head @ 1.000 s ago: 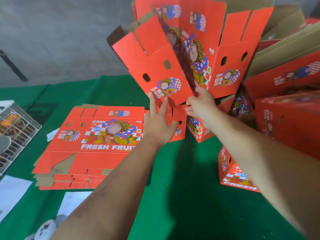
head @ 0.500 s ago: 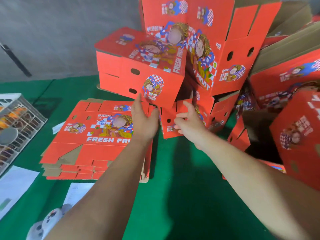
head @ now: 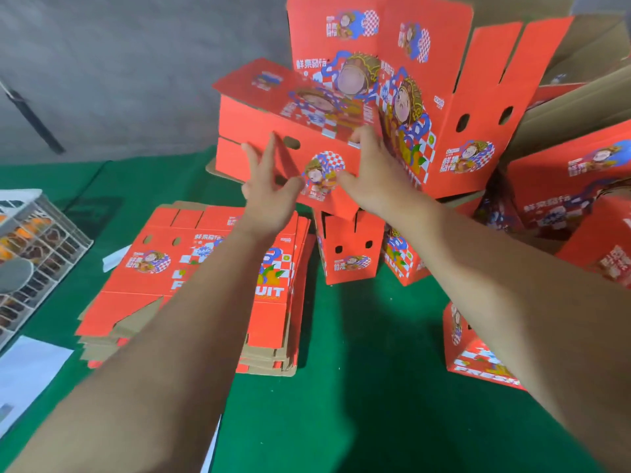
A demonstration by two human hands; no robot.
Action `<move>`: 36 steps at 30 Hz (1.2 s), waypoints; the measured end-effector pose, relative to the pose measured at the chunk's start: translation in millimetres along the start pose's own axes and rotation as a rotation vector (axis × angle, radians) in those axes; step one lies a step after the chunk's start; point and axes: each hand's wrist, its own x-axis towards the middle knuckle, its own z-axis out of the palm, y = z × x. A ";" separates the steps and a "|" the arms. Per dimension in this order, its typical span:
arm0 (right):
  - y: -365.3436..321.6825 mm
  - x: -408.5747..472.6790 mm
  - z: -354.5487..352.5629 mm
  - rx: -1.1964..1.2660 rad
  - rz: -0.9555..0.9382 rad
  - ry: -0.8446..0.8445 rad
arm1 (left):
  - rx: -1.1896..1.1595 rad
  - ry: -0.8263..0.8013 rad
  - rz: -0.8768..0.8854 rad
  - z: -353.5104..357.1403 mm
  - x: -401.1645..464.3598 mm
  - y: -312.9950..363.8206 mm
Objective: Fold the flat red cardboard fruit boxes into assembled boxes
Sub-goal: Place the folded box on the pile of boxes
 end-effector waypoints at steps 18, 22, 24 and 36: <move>28.9 -25.4 8.1 0.505 0.095 0.263 | -0.712 0.022 -0.104 45.9 -4.8 33.9; 45.1 -24.1 13.8 0.242 0.351 0.074 | -0.422 -0.180 -0.104 49.6 -3.0 30.9; 52.4 -26.3 11.2 0.046 0.492 -0.138 | -0.294 -0.273 -0.294 51.8 -5.4 25.4; 18.8 -84.6 70.4 0.161 0.412 0.003 | -0.167 -0.070 -0.304 83.3 -55.3 -11.0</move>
